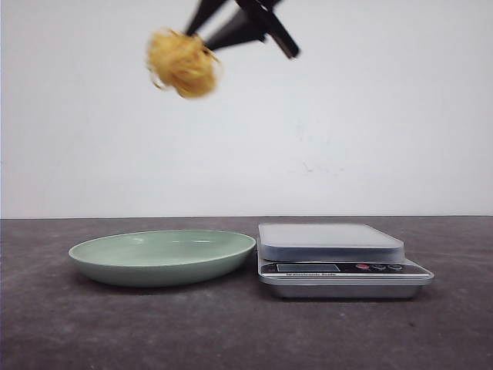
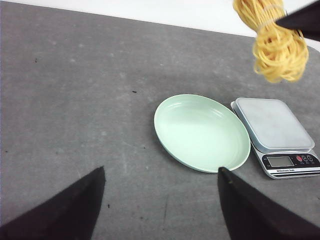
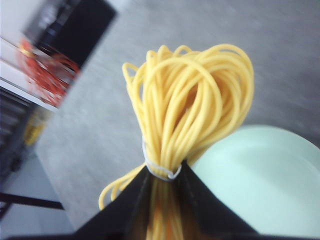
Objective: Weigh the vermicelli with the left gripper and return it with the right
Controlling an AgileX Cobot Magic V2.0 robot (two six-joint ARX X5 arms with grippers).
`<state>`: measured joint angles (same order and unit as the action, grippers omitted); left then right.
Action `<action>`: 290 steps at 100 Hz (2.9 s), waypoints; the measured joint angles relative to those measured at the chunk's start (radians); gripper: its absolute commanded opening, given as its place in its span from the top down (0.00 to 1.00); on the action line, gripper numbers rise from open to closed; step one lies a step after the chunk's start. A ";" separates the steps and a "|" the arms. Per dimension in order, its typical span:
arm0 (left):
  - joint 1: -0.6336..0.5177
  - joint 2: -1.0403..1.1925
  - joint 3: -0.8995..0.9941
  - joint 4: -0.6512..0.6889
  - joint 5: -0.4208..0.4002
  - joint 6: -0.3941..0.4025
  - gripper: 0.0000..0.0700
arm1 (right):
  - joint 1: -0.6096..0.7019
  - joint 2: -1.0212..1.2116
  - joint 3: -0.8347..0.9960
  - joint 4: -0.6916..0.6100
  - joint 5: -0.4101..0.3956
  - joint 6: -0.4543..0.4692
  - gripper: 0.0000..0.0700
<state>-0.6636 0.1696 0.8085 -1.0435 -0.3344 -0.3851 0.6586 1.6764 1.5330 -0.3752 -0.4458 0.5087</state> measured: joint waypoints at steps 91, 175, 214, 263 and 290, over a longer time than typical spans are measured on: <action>0.000 0.000 0.000 -0.009 0.000 0.000 0.40 | 0.015 0.376 0.000 0.001 -0.018 0.121 0.75; 0.000 0.000 0.000 -0.014 0.000 0.000 0.40 | 0.002 -0.170 0.000 -0.327 0.462 -0.309 0.41; 0.000 0.000 0.000 0.021 0.000 0.011 0.40 | 0.074 -0.652 0.000 -0.578 0.727 -0.457 0.41; 0.000 0.000 0.000 0.072 0.000 0.021 0.40 | 0.134 -1.239 -0.454 -0.485 0.787 -0.377 0.41; 0.000 0.000 -0.009 0.135 -0.004 0.030 0.57 | 0.134 -1.318 -0.755 -0.255 0.830 -0.347 0.68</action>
<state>-0.6636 0.1699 0.7994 -0.9085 -0.3382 -0.3550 0.7929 0.3588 0.7780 -0.6300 0.3847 0.1619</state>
